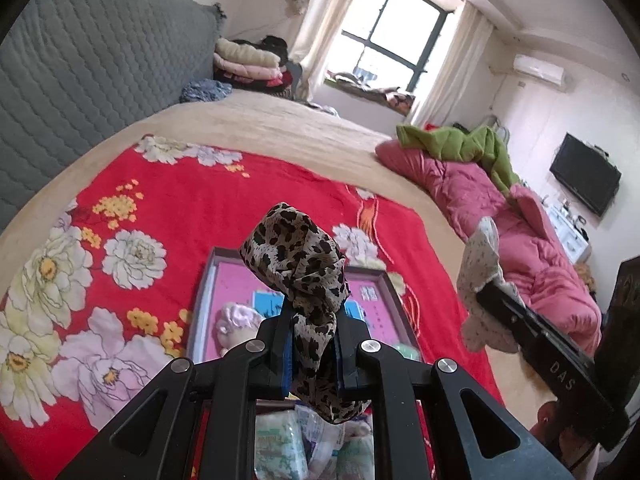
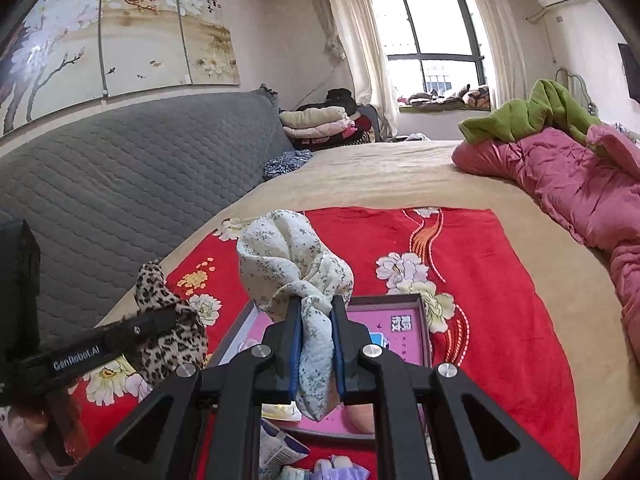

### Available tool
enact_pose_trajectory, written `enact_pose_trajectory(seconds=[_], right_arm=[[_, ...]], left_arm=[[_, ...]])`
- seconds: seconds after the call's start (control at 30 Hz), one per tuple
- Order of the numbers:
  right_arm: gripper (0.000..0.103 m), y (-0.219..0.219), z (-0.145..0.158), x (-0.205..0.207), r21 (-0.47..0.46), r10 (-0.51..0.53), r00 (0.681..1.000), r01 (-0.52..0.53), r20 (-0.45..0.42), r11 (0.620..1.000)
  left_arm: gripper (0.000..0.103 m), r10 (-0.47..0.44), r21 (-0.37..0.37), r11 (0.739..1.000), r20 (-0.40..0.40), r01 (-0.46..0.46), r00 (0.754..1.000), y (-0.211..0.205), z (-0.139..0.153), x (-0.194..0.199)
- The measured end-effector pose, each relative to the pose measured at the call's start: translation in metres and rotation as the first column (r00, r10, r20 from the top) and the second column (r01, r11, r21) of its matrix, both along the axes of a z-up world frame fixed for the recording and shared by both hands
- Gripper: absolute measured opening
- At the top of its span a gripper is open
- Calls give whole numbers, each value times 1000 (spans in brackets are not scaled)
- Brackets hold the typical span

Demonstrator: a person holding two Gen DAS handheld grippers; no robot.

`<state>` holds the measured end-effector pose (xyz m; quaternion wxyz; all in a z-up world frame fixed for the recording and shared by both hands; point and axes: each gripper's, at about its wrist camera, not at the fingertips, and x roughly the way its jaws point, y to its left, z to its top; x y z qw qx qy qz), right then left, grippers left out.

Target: Organize soft objects

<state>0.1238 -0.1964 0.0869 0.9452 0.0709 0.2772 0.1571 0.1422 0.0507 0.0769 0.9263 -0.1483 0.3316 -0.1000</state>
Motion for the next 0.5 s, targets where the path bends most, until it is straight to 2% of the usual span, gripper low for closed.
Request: enact_pose_trajectory(seconds=[0.13, 0.5], right_arm=[[13, -2, -11, 4, -9, -8, 1000, 8, -20, 1000], [13, 1, -39, 17, -48, -21, 997, 17, -75, 999]], left_arm=[[14, 3, 25, 1000, -2, -3, 1000, -2, -10, 6], [14, 8, -18, 1000, -66, -9, 998, 19, -55, 33]])
